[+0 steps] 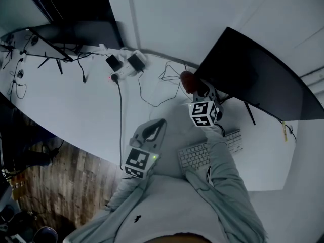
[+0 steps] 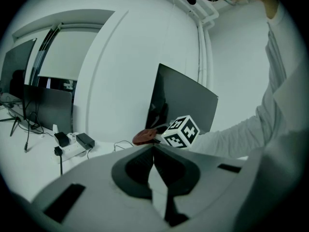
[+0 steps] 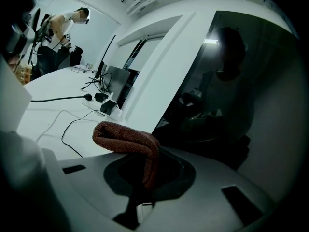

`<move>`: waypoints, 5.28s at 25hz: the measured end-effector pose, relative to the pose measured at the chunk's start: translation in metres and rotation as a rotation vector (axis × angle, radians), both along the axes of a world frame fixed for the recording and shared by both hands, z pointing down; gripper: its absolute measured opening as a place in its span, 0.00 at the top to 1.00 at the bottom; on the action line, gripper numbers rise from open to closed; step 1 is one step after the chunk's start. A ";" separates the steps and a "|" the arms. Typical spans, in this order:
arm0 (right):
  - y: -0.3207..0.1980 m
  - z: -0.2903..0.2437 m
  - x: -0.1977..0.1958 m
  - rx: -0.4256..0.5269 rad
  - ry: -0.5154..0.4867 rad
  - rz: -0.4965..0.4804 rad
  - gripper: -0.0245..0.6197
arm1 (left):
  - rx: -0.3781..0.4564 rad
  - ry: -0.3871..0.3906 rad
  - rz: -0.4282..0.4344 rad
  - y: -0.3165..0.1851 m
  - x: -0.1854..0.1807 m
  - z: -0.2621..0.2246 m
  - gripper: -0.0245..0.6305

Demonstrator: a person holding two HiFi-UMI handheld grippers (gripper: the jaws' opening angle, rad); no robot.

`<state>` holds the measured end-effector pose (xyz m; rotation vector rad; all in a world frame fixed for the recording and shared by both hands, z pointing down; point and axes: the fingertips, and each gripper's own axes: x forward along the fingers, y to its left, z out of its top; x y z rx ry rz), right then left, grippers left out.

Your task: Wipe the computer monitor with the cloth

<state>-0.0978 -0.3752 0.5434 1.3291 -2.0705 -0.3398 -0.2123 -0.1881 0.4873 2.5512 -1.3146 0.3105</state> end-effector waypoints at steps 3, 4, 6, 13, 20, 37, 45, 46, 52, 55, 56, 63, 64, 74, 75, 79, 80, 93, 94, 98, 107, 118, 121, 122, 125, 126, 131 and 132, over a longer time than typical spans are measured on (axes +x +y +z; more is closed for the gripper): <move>0.000 0.006 0.001 -0.017 -0.006 0.005 0.90 | -0.003 -0.002 0.000 0.000 0.000 0.001 0.93; 0.000 0.007 0.002 -0.021 -0.009 0.006 0.90 | -0.004 -0.003 0.001 0.000 0.000 0.002 0.93; 0.000 0.009 0.003 -0.026 -0.016 0.009 0.90 | -0.004 -0.002 0.003 0.000 0.001 0.002 0.93; 0.002 0.013 0.017 -0.050 -0.054 0.050 0.90 | -0.001 -0.015 0.015 -0.001 0.002 0.003 0.93; 0.008 0.013 0.052 -0.065 -0.087 0.110 0.90 | 0.003 -0.035 0.023 0.004 0.016 -0.002 0.93; 0.040 0.009 0.195 -0.088 -0.165 0.243 0.90 | 0.005 -0.047 0.086 0.029 0.123 -0.022 0.93; 0.064 0.012 0.310 -0.088 -0.204 0.360 0.90 | 0.006 -0.048 0.140 0.044 0.206 -0.020 0.93; 0.068 0.013 0.325 -0.089 -0.206 0.373 0.90 | 0.009 -0.048 0.147 0.046 0.217 -0.021 0.93; 0.085 0.014 0.405 -0.077 -0.228 0.425 0.90 | 0.017 -0.049 0.174 0.059 0.283 -0.020 0.93; 0.093 0.019 0.444 -0.081 -0.255 0.452 0.90 | 0.020 -0.045 0.173 0.065 0.314 -0.019 0.93; 0.096 0.019 0.456 -0.082 -0.263 0.461 0.90 | 0.022 -0.044 0.172 0.066 0.323 -0.018 0.93; 0.112 0.021 0.531 -0.096 -0.282 0.522 0.90 | 0.026 -0.051 0.182 0.075 0.378 -0.022 0.93; 0.114 0.021 0.539 -0.096 -0.283 0.529 0.90 | 0.025 -0.051 0.182 0.076 0.384 -0.022 0.93; 0.124 0.017 0.592 -0.083 -0.281 0.557 0.90 | 0.036 -0.052 0.186 0.084 0.423 -0.024 0.93; 0.124 0.016 0.594 -0.082 -0.282 0.557 0.90 | 0.037 -0.051 0.186 0.085 0.425 -0.025 0.93; 0.123 0.008 0.596 -0.076 -0.280 0.545 0.90 | 0.042 -0.048 0.178 0.090 0.427 -0.028 0.93; 0.123 0.006 0.596 -0.071 -0.283 0.546 0.90 | 0.043 -0.049 0.177 0.091 0.427 -0.029 0.93; 0.130 -0.077 0.591 0.087 -0.296 0.544 0.90 | 0.089 -0.034 0.201 0.102 0.416 -0.046 0.93; 0.131 -0.085 0.591 0.102 -0.294 0.541 0.90 | 0.092 -0.031 0.200 0.102 0.415 -0.047 0.93; 0.133 -0.118 0.590 0.159 -0.292 0.526 0.90 | 0.105 -0.018 0.192 0.105 0.414 -0.054 0.93; 0.138 -0.181 0.591 0.273 -0.278 0.479 0.90 | 0.142 0.002 0.165 0.109 0.416 -0.066 0.93; 0.149 -0.289 0.590 0.491 -0.262 0.415 0.90 | 0.174 0.025 0.169 0.112 0.427 -0.076 0.93; 0.149 -0.305 0.590 0.497 -0.252 0.417 0.90 | 0.180 0.029 0.185 0.113 0.434 -0.078 0.93; 0.149 -0.306 0.590 0.492 -0.244 0.419 0.90 | 0.181 0.032 0.192 0.114 0.437 -0.079 0.93; 0.150 -0.306 0.590 0.490 -0.241 0.428 0.90 | 0.195 0.042 0.206 0.117 0.443 -0.085 0.93; 0.151 -0.307 0.590 0.498 -0.245 0.432 0.90 | 0.199 0.044 0.208 0.117 0.443 -0.086 0.93; 0.155 -0.331 0.586 0.561 -0.238 0.437 0.90 | 0.197 0.042 0.217 0.118 0.439 -0.086 0.93; 0.154 -0.334 0.586 0.561 -0.235 0.436 0.90 | 0.198 0.044 0.214 0.117 0.438 -0.086 0.93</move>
